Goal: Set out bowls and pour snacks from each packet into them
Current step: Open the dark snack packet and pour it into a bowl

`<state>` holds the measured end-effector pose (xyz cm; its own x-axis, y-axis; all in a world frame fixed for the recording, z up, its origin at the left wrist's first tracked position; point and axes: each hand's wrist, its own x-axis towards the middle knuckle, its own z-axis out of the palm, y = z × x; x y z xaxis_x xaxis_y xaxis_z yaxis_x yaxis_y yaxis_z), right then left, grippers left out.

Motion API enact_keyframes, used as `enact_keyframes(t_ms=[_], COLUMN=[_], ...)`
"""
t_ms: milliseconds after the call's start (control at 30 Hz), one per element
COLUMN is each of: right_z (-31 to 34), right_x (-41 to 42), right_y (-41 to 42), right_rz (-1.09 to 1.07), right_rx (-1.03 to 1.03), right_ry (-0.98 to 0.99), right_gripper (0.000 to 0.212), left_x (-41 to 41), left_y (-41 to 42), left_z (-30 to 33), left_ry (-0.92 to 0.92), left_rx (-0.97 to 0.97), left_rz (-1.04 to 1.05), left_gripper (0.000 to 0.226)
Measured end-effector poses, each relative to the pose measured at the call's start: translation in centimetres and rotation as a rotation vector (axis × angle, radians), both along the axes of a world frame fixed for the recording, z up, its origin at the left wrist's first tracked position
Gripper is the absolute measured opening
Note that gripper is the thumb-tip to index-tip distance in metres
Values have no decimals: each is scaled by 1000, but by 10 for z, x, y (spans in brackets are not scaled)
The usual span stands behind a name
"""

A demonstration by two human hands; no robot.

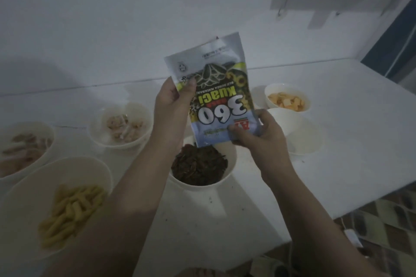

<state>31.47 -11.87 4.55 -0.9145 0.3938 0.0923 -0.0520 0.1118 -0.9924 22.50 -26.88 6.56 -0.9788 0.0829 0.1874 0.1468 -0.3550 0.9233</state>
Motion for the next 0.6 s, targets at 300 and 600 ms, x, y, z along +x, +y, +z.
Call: enact_keyframes(t_ms=[300,600], right_z=[20,-9], right_x=[94,249], right_y=[102,238], right_rz=[-477,-834], right_rx=[-45,57], right_ry=[213,87], right_gripper=[46,42], left_x=[63,184], left_y=[147,318], left_z=[-4,-35], left_ry=[146,211], left_rx=[-264,-343], left_rz=[-183,-580], left_gripper=[23,15])
